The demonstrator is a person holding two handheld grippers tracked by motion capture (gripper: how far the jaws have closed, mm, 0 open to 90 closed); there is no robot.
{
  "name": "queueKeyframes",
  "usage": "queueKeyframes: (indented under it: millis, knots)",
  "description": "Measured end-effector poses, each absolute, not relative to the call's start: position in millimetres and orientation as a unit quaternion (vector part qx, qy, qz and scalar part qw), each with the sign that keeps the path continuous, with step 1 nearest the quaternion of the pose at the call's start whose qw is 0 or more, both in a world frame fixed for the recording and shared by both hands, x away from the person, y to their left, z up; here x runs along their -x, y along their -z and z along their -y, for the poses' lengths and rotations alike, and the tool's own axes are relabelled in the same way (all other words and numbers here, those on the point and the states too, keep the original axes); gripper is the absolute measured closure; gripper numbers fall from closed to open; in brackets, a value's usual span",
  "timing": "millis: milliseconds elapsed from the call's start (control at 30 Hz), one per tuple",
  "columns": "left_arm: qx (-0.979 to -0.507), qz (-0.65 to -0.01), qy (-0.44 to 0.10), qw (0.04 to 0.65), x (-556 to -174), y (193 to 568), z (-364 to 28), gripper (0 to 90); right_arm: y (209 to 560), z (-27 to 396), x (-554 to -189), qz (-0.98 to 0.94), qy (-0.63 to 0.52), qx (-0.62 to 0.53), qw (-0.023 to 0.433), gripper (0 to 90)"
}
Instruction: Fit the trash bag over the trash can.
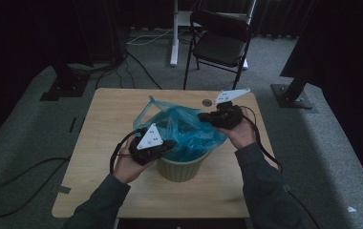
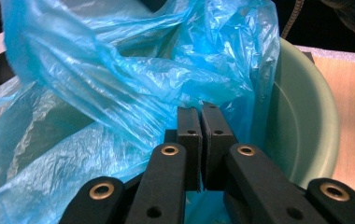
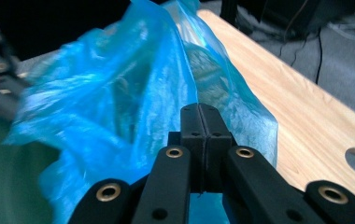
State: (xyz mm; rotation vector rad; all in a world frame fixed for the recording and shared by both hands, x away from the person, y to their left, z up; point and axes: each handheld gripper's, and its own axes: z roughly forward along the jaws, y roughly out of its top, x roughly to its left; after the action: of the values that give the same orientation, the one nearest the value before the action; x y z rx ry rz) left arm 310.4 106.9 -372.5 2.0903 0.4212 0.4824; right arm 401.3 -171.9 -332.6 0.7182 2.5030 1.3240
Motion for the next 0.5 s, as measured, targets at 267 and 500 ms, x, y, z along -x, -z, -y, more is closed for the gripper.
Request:
queueKeyframes:
  millis: [267,500]
  knots:
    - [-0.845,-0.173,-0.196,0.467,-298.1,375.1,-115.3,86.8,328.2,187.5,-363.9,-0.848,-0.479,-0.208,0.095,90.0]
    - [-0.836,-0.179,-0.191,0.482,-282.2,379.7,-127.1,87.0,347.9,204.6,-339.4,-0.845,-0.497,-0.192,0.050,90.0]
